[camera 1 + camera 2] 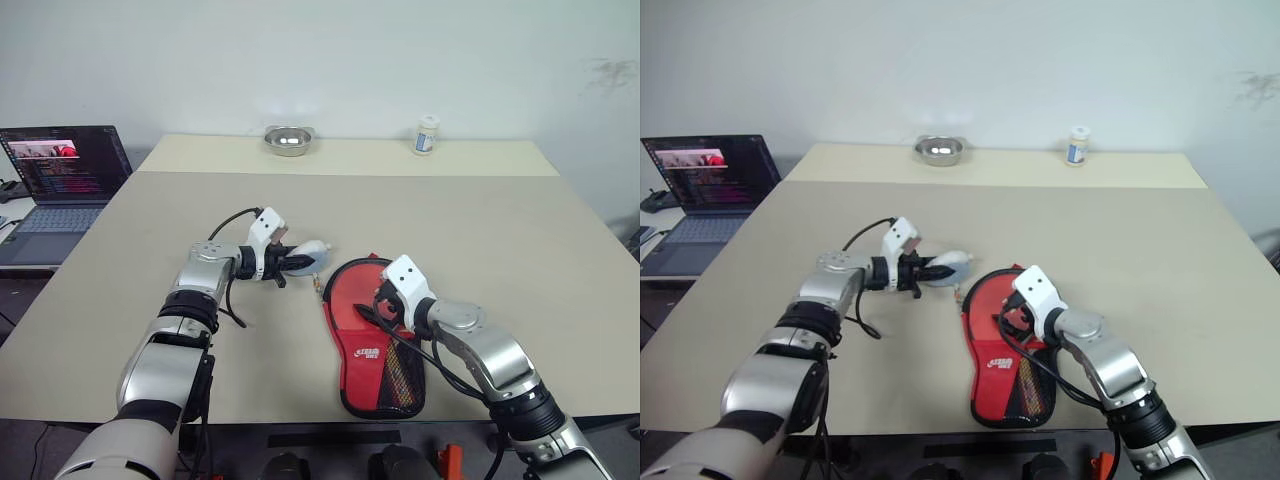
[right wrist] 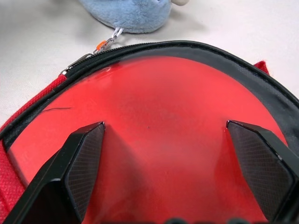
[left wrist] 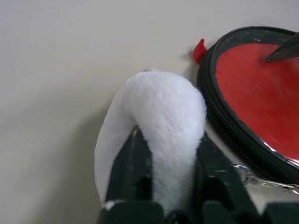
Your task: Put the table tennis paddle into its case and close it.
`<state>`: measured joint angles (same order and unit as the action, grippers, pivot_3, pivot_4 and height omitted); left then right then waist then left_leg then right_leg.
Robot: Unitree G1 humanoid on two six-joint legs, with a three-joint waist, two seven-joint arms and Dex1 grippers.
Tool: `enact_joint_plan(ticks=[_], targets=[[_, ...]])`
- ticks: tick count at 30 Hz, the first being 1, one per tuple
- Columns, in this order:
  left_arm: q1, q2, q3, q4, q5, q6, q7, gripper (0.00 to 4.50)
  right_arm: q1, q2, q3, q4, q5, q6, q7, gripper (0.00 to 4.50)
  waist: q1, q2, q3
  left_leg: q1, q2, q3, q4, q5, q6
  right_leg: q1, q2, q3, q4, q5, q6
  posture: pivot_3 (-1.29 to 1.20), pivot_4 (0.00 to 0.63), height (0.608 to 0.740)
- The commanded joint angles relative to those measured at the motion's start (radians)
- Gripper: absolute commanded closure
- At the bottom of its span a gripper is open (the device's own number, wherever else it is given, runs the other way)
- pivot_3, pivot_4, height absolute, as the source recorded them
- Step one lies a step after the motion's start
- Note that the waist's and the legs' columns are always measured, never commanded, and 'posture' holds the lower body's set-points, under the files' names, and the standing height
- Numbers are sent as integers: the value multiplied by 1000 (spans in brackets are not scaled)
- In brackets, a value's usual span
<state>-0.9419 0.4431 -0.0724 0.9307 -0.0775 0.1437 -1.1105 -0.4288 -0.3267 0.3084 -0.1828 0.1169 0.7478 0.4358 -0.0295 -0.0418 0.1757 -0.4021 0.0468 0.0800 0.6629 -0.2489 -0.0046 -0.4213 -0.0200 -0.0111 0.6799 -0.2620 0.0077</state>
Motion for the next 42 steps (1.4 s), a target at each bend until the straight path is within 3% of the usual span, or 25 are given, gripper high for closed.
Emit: enact_joint_plan(ticks=[1, 5, 16, 24, 32, 37, 42], targets=[[-8, -27, -6, -79, -12, 33, -12, 4193, 28, -4, 40, 22, -23, 22, 14, 0, 2, 0, 0, 0, 0, 0, 0, 0, 0, 0, 0, 0, 0, 0, 0, 0, 150, 740], [-92, -74, -2, -19, 24, 13, 103, 4195, 47, -20, 70, 31, -38, 44, 35, 0, 3, -2, -2, 0, 0, 0, 0, 0, 0, 1, 0, 0, 0, 0, 0, 0, 150, 740], [-357, -219, -107, 358, 261, -218, 460, 4210, 103, -74, 136, -22, -25, 137, 107, 0, 2, -5, -4, 1, -1, 0, 0, 0, 0, 1, 0, 0, -1, 0, 1, 0, 150, 740], [-447, -335, -188, 424, 420, -279, 657, 4210, 110, -68, 148, -12, -31, 166, 106, 0, 2, -5, -4, 1, -1, 0, 0, 0, 0, 1, 0, 0, -1, 0, 1, 0, 150, 740], [-536, -555, -211, 440, 491, -333, 816, 4211, 136, -64, 196, -16, -36, 176, 111, 0, 3, -5, -6, 2, -1, 0, -1, 0, 0, 2, 0, 0, -1, 0, 1, 0, 150, 740], [-566, -648, -202, 442, 506, -355, 840, 4211, 147, -41, 205, -28, -36, 192, 90, 0, -4, -1, -9, 2, -1, 1, -1, 0, 0, 1, 0, 0, -1, 0, 1, 0, 150, 740], [-544, -736, -184, 436, 476, -386, 727, 4211, 150, -36, 202, -31, -38, 198, 82, 0, 0, 1, -11, 3, -1, 0, -2, 0, 0, 2, 1, 0, -1, 0, 1, 0, 150, 740]])
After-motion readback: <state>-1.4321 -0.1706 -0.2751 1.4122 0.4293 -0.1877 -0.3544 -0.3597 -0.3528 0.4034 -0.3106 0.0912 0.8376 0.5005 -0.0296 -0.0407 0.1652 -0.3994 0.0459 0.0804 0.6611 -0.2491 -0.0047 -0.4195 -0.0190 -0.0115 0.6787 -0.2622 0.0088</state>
